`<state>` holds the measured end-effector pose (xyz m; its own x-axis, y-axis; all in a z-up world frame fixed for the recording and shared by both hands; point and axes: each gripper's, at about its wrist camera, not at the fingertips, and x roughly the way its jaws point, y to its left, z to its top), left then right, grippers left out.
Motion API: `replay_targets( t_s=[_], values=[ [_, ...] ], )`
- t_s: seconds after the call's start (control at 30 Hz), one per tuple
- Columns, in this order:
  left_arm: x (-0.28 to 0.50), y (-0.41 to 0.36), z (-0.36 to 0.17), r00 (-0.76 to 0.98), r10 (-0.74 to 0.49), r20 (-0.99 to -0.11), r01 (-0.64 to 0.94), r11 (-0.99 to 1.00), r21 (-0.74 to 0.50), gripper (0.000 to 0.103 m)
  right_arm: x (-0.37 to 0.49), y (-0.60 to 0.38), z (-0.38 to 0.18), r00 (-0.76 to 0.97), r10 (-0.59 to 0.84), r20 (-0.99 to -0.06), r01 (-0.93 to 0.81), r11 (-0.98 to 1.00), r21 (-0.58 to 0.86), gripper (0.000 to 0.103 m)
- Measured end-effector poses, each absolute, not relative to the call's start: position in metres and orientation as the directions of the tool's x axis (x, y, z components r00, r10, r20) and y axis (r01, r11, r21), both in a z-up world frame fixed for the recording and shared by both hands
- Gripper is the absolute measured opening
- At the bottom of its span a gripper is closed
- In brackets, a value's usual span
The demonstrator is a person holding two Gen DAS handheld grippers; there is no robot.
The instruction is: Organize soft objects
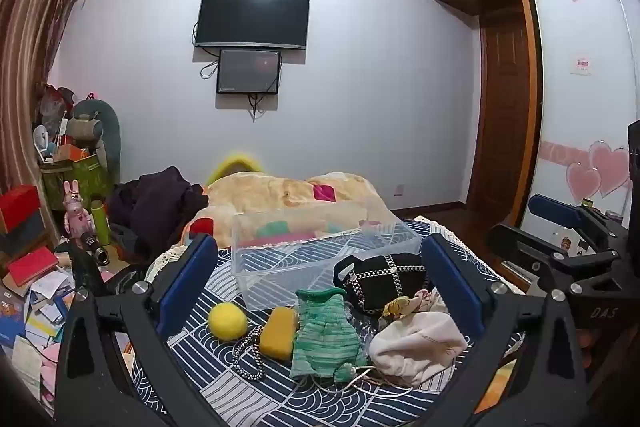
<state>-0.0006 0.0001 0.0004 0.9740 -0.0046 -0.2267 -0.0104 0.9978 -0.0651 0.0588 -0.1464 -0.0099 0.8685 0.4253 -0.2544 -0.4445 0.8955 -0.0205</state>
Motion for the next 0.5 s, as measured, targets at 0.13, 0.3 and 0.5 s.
replay_targets(
  t_s=[0.13, 0.3, 0.5],
  values=[
    [0.0020, -0.0043, -0.0022, 0.975, 0.001, -0.222, -0.013, 0.999, -0.051, 0.103, 0.0550, -0.1452, -0.0081, 0.868, 0.429, -0.252, -0.447, 0.894, -0.018, 0.103],
    [-0.0032, -0.0027, 0.0020, 0.976, -0.020, -0.218, 0.008, 0.998, -0.054, 0.103, 0.0562, -0.1472, -0.0070, 0.869, 0.428, -0.249, -0.444, 0.896, -0.007, 0.103],
    [-0.0027, -0.0047, 0.0008, 0.976, -0.016, -0.216, 0.006, 0.999, -0.044, 0.103, 0.0540, -0.1469, -0.0056, 0.870, 0.433, -0.237, -0.449, 0.893, -0.017, 0.103]
  ],
)
